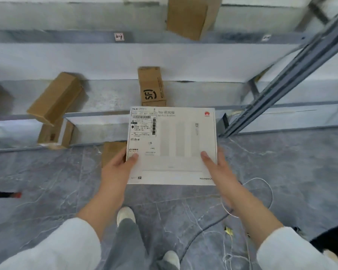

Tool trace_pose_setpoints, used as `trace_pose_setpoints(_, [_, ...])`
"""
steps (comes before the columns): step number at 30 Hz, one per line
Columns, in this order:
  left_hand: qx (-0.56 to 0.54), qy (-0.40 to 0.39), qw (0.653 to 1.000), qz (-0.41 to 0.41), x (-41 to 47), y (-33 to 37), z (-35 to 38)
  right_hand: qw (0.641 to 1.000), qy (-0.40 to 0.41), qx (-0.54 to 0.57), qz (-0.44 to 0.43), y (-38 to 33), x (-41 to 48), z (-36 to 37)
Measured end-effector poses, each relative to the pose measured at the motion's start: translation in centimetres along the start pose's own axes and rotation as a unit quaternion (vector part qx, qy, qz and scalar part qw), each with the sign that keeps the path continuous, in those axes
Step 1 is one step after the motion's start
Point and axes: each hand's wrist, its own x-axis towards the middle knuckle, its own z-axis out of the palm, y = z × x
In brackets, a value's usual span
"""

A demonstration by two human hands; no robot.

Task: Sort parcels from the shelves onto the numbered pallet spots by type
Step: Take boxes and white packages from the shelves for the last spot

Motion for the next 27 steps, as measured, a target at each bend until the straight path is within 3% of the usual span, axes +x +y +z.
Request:
trace_pose_setpoints(7, [-0.058,-0.037,0.99,0.12,-12.1,9.3,2.5,0.994,0.018,0.035,-0.1,-7.5,-10.0,-7.0])
trace_pose_setpoints(16, [-0.125,-0.029,0.965,0.23,-22.3,16.9,-1.1,0.969,0.002,0.029,-0.244,-18.3,-20.6,-9.3])
trace_pose_setpoints(21, [-0.157,-0.019,0.956,0.248,-24.2,19.8,-5.5,0.961,-0.007,0.017,-0.275,-21.8,-24.5,-6.2])
trace_pose_setpoints(27, [-0.186,0.022,0.939,0.289,-24.7,22.6,-15.5,0.948,-0.054,-0.008,-0.315,-25.4,-26.8,3.2])
